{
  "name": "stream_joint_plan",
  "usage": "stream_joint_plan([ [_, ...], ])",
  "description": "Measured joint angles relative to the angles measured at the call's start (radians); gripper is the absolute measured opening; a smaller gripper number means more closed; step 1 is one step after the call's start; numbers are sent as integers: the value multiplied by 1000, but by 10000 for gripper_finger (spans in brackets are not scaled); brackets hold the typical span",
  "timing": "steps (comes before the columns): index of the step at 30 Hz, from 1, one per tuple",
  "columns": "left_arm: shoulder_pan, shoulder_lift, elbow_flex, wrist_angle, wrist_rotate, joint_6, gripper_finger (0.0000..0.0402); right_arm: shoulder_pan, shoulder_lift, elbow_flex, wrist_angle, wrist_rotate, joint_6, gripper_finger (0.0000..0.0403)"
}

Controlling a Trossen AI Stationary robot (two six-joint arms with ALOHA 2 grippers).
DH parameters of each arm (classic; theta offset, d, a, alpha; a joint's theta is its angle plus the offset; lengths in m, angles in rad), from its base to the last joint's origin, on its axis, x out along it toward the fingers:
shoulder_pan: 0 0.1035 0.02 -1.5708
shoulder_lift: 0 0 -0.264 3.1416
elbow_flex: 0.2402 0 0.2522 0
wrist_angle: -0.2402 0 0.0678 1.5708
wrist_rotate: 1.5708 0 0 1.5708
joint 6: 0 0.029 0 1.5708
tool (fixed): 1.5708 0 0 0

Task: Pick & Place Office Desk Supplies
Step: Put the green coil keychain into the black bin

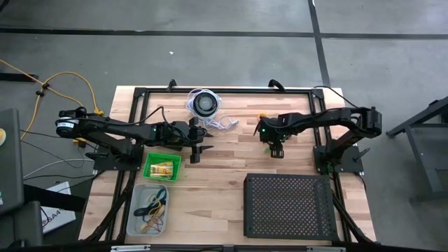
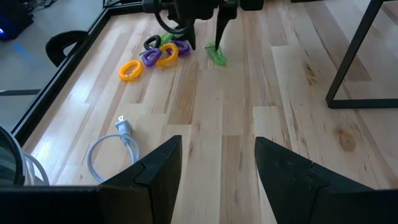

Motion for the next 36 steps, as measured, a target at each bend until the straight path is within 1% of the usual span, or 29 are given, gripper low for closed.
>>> stream_joint_plan([
  [5,0,0,0,0,0,0,193,5,0,0,0,8,-30,181],
  [10,0,0,0,0,0,0,193,5,0,0,0,54,-78,181],
  [15,0,0,0,0,0,0,193,5,0,-3,-4,54,-94,181],
  [23,0,0,0,0,0,0,193,5,0,-62,46,54,-101,181],
  [31,0,0,0,0,0,0,193,5,0,-65,56,54,-113,180],
  [33,0,0,0,0,0,0,193,5,0,-65,55,48,-122,176],
  [36,0,0,0,0,0,0,193,5,0,-65,55,45,-123,159],
])
